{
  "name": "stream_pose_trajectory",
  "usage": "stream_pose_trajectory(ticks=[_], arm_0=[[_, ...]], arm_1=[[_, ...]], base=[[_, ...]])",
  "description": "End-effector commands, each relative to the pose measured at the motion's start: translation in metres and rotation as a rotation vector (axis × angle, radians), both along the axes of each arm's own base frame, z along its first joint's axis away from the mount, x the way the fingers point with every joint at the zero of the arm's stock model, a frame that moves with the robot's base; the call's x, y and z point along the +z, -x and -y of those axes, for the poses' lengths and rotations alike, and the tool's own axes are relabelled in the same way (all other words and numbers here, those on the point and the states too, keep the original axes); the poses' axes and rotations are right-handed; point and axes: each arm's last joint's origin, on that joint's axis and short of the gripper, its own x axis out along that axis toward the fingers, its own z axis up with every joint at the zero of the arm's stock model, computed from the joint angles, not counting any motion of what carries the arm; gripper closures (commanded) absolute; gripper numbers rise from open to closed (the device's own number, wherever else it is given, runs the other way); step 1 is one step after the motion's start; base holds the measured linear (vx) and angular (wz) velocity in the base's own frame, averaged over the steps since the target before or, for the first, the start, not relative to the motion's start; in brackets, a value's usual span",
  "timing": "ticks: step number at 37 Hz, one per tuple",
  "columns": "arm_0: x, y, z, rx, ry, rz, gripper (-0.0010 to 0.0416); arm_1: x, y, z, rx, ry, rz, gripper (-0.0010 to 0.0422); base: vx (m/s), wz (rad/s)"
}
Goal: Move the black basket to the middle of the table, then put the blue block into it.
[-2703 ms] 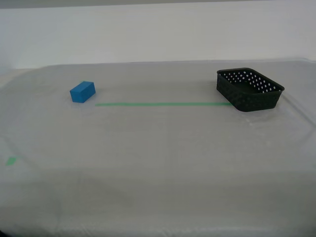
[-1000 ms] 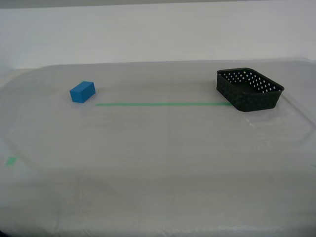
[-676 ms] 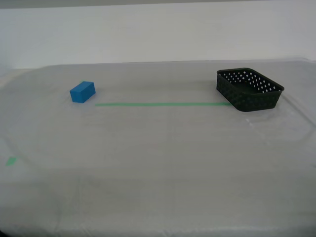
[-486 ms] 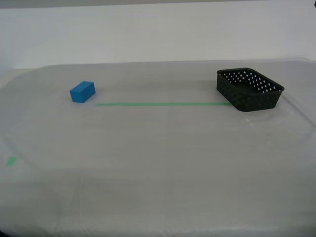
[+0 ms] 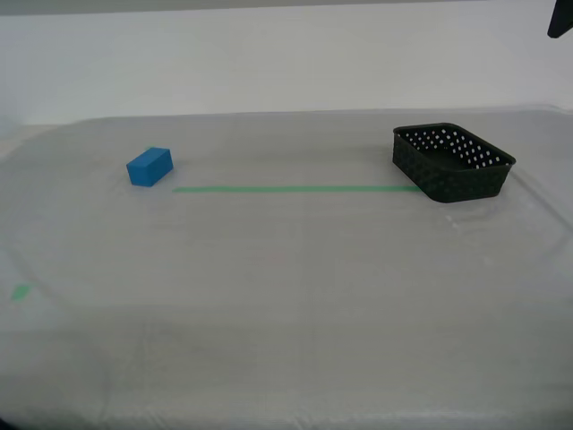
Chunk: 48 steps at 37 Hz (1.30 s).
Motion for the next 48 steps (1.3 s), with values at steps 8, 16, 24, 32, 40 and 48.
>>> stream_pose_trajectory(ticks=[8, 16, 24, 32, 40, 48], arm_0=[[-0.005, -0.02, 0.0, 0.036, 0.008, -0.025, 0.0406], [-0.004, -0.031, 0.0, 0.05, 0.021, -0.035, 0.0406], [0.007, -0.033, 0.0, 0.063, 0.041, 0.006, 0.0406], [0.014, -0.034, 0.0, 0.063, 0.042, 0.035, 0.0406], [0.013, -0.034, 0.0, 0.052, 0.038, 0.032, 0.0406], [0.013, -0.033, 0.0, 0.036, 0.031, 0.018, 0.0403]], arm_1=[[0.001, 0.0, 0.0, 0.001, -0.001, 0.005, 0.0412], [0.001, 0.0, 0.0, 0.001, -0.002, 0.005, 0.0412], [0.001, 0.0, 0.0, 0.001, -0.001, 0.005, 0.0412], [0.001, 0.0, 0.0, 0.001, -0.002, 0.005, 0.0412], [0.001, 0.0, 0.0, 0.0, -0.002, 0.005, 0.0412], [0.001, 0.0, 0.0, 0.001, -0.002, 0.005, 0.0412]], base=[[0.0, 0.0], [0.0, 0.0], [0.0, 0.0], [0.0, 0.0], [0.0, 0.0], [0.0, 0.0]])
